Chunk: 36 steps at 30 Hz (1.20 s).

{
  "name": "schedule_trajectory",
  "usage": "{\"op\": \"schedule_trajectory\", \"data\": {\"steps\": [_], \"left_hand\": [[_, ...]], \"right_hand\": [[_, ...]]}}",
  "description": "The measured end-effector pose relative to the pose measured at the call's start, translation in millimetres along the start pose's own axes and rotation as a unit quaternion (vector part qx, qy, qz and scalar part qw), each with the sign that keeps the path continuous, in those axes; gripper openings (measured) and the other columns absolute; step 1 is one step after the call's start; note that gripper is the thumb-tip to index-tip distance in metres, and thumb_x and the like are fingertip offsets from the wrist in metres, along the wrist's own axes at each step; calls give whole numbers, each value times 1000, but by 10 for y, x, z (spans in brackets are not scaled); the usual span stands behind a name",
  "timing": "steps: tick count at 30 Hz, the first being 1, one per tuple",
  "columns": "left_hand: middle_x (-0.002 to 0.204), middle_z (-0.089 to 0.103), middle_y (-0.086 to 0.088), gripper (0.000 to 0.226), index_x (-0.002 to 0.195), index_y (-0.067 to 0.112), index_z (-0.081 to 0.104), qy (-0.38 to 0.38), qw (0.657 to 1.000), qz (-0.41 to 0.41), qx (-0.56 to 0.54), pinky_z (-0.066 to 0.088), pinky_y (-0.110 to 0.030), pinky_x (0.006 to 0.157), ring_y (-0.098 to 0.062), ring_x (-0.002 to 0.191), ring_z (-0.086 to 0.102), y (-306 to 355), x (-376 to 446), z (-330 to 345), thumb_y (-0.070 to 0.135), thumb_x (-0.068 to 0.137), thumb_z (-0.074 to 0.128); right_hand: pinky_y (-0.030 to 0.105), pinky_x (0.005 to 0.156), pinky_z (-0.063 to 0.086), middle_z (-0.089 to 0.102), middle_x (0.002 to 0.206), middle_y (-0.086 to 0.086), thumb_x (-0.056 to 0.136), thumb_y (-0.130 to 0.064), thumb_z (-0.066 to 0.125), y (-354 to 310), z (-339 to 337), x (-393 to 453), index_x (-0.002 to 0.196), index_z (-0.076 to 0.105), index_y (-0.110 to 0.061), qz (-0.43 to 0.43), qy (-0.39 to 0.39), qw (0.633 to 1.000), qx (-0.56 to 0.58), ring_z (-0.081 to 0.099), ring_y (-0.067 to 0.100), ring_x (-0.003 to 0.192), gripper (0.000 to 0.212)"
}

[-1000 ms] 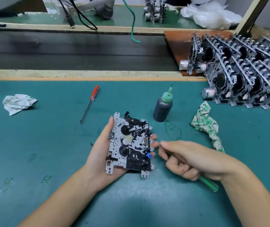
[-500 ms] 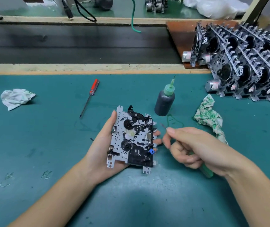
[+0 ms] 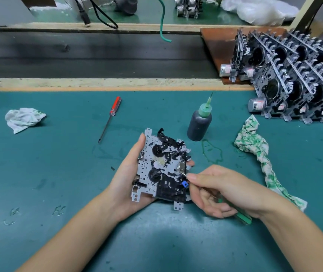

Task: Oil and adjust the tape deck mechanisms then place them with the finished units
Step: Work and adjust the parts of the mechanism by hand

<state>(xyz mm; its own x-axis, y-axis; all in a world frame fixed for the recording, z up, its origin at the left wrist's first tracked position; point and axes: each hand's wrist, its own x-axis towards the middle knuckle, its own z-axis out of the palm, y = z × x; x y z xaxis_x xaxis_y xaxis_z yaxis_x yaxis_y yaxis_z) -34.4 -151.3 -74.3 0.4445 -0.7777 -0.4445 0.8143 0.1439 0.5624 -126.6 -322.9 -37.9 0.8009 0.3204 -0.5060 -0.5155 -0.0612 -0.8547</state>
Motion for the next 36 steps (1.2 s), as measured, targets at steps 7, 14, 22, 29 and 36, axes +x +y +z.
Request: {"op": "schedule_trajectory", "data": {"steps": [7,14,22,29,36], "left_hand": [[118,66,-16,66,106,11,74,6,1000,6,2,56,-36,81,-27,105,66,1,1,-1,62,89,35],[122,63,-19,68,113,9,70,13,1000,10,11,55,-38,86,-30,110,63,-6,3,-2,63,90,34],[130,58,-20,73,125,11,62,61,997,14,34,47,-46,99,-34,118,57,-16,17,-39,68,84,45],[136,52,-19,89,135,16,52,126,989,37,64,34,-58,107,-40,126,48,-29,42,-81,74,68,63],[119,64,-21,68,111,8,71,43,999,6,11,55,-39,85,-30,107,65,-12,3,19,62,91,34]], "right_hand": [[15,34,26,49,41,0,87,-41,43,21,6,10,60,57,-10,4,-5,1000,-15,33,6,32,43],[14,34,17,44,42,-2,93,-33,41,22,-17,-12,56,56,-17,19,-8,999,41,28,2,30,43],[10,33,20,36,36,-2,86,-39,45,16,15,-1,51,54,-15,38,6,998,41,25,5,28,44],[18,37,29,39,38,-2,100,-32,35,12,61,-6,52,50,-13,31,45,998,-26,33,9,30,54],[14,37,23,33,36,-7,101,-35,33,5,109,2,53,48,-13,31,107,988,-105,23,6,33,55]]}}
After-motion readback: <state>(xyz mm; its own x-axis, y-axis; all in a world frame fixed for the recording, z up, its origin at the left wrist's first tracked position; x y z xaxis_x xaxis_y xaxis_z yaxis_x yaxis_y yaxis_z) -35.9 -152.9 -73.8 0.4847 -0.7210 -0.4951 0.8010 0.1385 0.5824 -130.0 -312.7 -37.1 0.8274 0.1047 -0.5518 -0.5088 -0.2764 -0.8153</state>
